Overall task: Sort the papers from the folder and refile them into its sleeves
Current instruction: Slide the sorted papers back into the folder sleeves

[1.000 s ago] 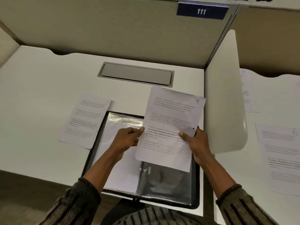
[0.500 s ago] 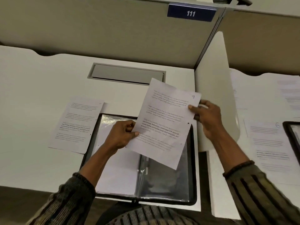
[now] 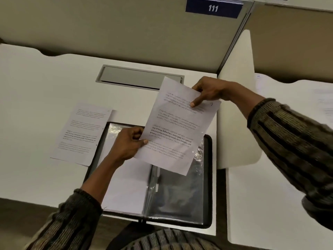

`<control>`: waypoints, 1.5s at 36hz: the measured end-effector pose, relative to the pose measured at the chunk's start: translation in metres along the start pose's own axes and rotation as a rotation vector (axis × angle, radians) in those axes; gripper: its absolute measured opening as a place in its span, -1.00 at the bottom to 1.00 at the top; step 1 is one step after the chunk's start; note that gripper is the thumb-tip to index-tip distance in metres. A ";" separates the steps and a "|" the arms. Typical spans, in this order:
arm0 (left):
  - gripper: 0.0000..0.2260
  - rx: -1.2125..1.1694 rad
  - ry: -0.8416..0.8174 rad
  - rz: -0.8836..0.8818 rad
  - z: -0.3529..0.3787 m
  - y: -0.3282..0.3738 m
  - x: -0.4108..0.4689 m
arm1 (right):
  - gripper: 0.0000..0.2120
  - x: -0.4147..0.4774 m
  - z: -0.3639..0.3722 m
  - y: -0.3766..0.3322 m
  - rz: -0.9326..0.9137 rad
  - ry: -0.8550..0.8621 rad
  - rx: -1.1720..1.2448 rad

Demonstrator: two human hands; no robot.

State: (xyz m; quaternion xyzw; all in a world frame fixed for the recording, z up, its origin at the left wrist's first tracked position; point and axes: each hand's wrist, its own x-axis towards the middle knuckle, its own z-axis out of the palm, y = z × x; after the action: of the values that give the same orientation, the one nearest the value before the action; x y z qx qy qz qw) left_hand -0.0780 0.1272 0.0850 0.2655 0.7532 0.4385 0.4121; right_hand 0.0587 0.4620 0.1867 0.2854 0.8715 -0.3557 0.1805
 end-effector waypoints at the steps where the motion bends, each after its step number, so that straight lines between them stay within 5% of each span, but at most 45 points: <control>1: -0.81 0.008 0.017 -0.007 0.003 -0.002 0.003 | -0.70 0.005 -0.001 0.002 -0.008 -0.001 -0.008; 6: -0.88 0.192 0.336 -0.117 0.027 -0.012 0.018 | -0.72 0.030 -0.011 0.023 -0.053 0.082 -0.055; 10: -0.73 0.498 0.509 -0.383 0.061 -0.011 0.020 | -0.72 0.046 -0.034 0.044 -0.045 0.129 -0.118; 15: -0.72 0.598 0.505 -0.349 0.123 -0.013 0.028 | -0.79 0.060 -0.062 0.066 -0.069 0.148 -0.252; 24: -0.46 0.840 0.255 -0.083 0.240 -0.006 0.059 | -0.69 0.085 -0.098 0.101 -0.093 0.232 -0.340; 31: -0.12 1.032 0.231 -0.239 0.273 0.003 0.077 | -0.77 0.097 -0.112 0.101 -0.140 0.174 -0.374; 43: -0.69 0.847 0.317 -0.193 0.272 0.000 0.060 | -0.69 0.110 -0.122 0.086 -0.117 0.115 -0.324; 54: -0.82 0.432 0.409 -0.378 0.265 0.024 0.025 | -0.77 0.114 -0.129 0.066 -0.033 0.021 -0.306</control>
State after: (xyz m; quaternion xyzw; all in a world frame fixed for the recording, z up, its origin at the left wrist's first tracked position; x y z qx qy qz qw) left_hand 0.1366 0.2745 0.0230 0.1094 0.9314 0.2290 0.2609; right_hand -0.0020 0.6359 0.1812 0.2437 0.9219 -0.2186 0.2070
